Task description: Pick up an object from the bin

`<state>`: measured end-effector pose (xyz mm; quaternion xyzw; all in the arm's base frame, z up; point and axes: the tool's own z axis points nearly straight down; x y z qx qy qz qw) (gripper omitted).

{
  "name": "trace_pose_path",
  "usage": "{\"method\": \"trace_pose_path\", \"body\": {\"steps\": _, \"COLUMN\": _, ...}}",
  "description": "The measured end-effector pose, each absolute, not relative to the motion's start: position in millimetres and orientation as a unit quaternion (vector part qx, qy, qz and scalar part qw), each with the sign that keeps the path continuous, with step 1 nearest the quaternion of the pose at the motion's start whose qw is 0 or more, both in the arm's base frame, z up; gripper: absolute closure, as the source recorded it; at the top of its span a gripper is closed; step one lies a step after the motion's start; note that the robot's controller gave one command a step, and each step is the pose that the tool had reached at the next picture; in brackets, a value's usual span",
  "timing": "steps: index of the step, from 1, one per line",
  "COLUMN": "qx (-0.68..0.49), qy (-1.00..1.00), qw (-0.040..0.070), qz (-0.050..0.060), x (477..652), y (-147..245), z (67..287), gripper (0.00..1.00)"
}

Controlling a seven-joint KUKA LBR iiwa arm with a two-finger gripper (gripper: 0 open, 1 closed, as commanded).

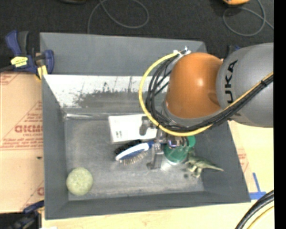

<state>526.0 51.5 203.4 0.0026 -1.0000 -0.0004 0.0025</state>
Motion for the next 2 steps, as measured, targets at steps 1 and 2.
{"method": "trace_pose_path", "body": {"steps": 1, "qx": 0.002, "qy": -1.000, "qw": -0.002, "qz": -0.001, "x": 527.5, "y": 51, "z": 208, "gripper": 0.00}}
{"method": "trace_pose_path", "body": {"steps": 2, "qx": -0.023, "qy": -1.000, "qw": -0.004, "qz": -0.001, "x": 561.4, "y": 29, "z": 136, "gripper": 0.00}}
